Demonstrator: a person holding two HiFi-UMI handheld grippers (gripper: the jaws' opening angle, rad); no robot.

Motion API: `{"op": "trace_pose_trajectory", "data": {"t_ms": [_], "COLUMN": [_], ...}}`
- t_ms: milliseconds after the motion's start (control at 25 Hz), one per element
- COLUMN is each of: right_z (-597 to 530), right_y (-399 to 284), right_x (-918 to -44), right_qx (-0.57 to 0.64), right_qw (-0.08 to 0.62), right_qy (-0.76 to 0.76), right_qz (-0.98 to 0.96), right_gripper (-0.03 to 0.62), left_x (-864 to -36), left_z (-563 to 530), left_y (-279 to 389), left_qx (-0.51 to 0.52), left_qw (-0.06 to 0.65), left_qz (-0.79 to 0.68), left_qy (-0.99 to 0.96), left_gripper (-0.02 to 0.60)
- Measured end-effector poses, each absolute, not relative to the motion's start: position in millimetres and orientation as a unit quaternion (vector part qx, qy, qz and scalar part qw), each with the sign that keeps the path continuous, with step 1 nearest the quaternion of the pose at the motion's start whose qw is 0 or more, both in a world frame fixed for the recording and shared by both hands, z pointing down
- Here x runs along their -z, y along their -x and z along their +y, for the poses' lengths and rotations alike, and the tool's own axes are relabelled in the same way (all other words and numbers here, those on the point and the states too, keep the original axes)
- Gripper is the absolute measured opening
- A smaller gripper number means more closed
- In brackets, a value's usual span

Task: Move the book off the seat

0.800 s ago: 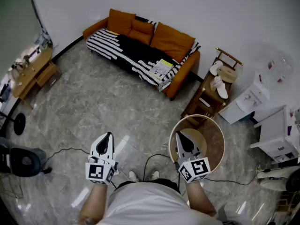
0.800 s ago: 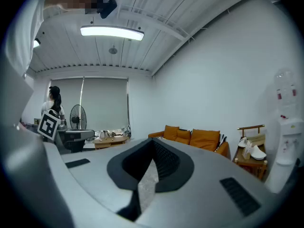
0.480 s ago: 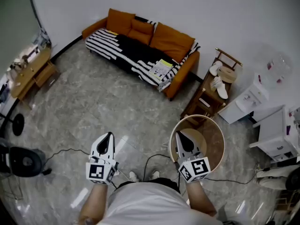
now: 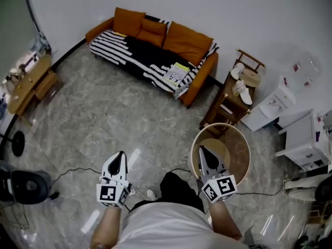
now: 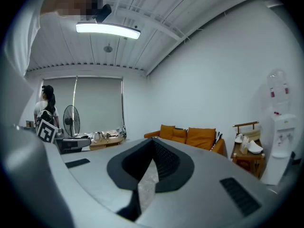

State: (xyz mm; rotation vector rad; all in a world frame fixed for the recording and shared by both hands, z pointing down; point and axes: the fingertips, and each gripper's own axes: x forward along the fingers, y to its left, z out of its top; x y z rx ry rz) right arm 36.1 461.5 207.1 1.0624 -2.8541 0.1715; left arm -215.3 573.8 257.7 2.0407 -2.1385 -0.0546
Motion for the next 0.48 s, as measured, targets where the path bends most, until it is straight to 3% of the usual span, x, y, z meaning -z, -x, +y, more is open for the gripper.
{"op": "trace_pose_trajectory", "data": {"t_ms": [480], "right_z": [363], "right_y": [-9], "right_x": [-248], "right_qx": [-0.08], "right_qw": [0.056], "right_qy": [-0.342], "right_qz": [-0.934], "right_gripper": [0.021], "left_x": [-281], "left_z": [483], "left_y": [230], "left_qx": [-0.011], "left_qw": [0.1], "left_qz": [-0.717], "left_qy": [-0.689], "left_gripper": [0.017]}}
